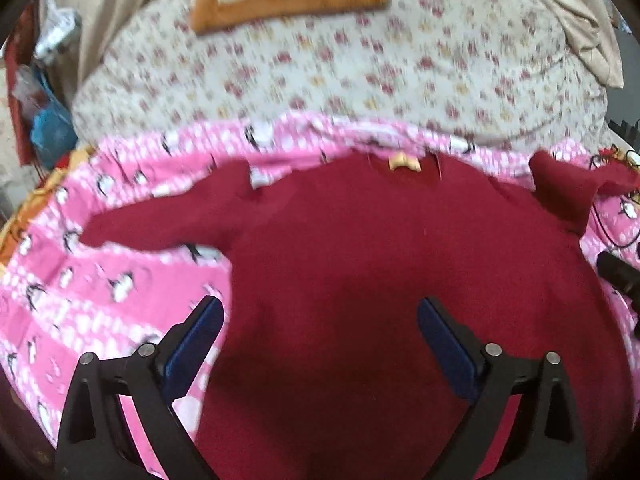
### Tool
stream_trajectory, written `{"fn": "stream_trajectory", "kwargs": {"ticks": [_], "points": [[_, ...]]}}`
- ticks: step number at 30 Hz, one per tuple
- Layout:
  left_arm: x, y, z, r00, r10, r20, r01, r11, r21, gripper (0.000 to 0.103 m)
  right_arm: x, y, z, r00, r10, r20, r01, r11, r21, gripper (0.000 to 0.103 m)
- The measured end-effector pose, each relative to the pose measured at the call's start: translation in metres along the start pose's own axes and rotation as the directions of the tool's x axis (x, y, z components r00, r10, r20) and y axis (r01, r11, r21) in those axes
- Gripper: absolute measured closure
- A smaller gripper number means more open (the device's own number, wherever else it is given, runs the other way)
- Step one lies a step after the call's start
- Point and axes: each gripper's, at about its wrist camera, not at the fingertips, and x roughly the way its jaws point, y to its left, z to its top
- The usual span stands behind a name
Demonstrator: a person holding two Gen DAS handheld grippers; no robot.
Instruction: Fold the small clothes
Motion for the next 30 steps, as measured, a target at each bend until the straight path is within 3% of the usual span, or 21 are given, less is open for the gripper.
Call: {"fn": "stream_trajectory", "kwargs": {"ticks": [3, 8, 15, 30], "points": [[-0.003, 0.001, 0.002, 1.000, -0.006, 0.018, 0.006, 1.000, -0.003, 0.017, -0.011, -0.004, 0.008, 0.998, 0.013, 0.057, -0.013, 1.000, 0.000, 0.000], [-0.006, -0.005, 0.003, 0.999, 0.016, 0.035, -0.018, 0.999, 0.044, 0.019, -0.025, 0.001, -0.009, 0.996, 0.024, 0.085, -0.018, 0.998, -0.068, 0.000], [-0.002, -0.006, 0.003, 1.000, -0.016, 0.003, 0.016, 0.999, 0.028, 0.021, -0.019, 0.004, -0.017, 0.997, 0.056, 0.060, -0.051, 0.996, -0.074, 0.000], [0.009, 0.002, 0.006, 0.999, -0.005, -0.047, 0.007, 0.999, 0.038, 0.024, -0.017, 0.011, -0.013, 0.998, 0.046, 0.048, -0.040, 0.992, -0.121, 0.000]]}}
